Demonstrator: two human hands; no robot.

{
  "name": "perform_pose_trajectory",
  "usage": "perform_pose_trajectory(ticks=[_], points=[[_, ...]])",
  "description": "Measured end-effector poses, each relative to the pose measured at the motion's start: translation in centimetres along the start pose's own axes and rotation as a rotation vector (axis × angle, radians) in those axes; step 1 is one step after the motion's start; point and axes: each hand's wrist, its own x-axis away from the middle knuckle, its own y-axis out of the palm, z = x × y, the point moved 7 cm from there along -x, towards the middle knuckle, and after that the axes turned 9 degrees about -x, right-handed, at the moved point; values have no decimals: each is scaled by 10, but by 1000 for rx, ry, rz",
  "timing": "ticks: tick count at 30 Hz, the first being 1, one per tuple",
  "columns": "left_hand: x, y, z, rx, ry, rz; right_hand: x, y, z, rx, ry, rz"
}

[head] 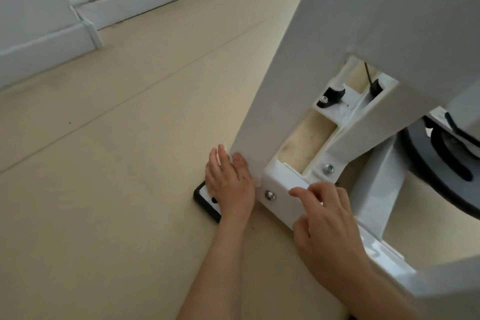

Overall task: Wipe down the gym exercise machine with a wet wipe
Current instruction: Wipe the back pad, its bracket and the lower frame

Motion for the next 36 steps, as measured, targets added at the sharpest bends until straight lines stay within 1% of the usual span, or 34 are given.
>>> perform_pose_trajectory(ticks=[1,2,3,4,6,7,9,11,14,15,16,17,19,20,21,23,24,26,27,28,29,30,32,35,36], points=[[1,-4,0,-72,9,4,4,1,4,-23,28,-11],[3,-6,-1,-96,5,-11,7,0,8,-48,51,-9],[6,-8,-5,-59,-14,-34,9,-2,11,-76,70,4],[9,-11,-9,42,-40,-52,11,-3,14,-101,83,21],[14,-17,-12,271,-40,-30,13,-4,19,-136,104,45],[17,-19,-10,308,-14,-14,15,-4,21,-151,115,49],[23,-18,-5,222,53,-31,18,-1,25,-178,132,46],[26,-15,-9,51,131,-68,24,2,27,-197,128,42],[26,-14,-18,-258,346,-52,32,6,29,-219,109,24],[24,-14,-22,-312,363,-47,34,7,29,-223,104,13],[19,-16,-26,-298,316,-49,37,7,30,-227,102,4],[14,-21,-29,-231,205,-55,40,6,30,-233,104,-3],[7,-28,-35,17,-111,-55,44,5,31,-240,108,-14],[8,-28,-34,153,-206,-54,47,4,34,-240,112,-16],[11,-28,-25,245,-206,-59,50,3,36,-242,118,-19],[21,-28,9,292,-39,-98,54,1,42,-252,144,-23],[29,-29,27,261,104,-96,56,0,45,-256,162,-22],[43,-29,54,77,467,-22,60,-2,50,-261,181,-21],[51,-23,64,-47,656,-17,63,-3,52,-263,184,-23],[57,-14,69,-152,815,-55,65,-2,52,-266,188,-28],[65,-1,74,-232,912,-143,69,-3,54,-265,204,-25],[75,9,80,-287,948,-239,72,-5,57,-261,223,-19],[108,31,88,-365,1003,-378,80,-9,64,-254,260,-5],[191,62,95,-524,1328,-518,101,-20,83,-238,347,31],[205,66,94,-568,1405,-560,111,-23,91,-220,393,42]])
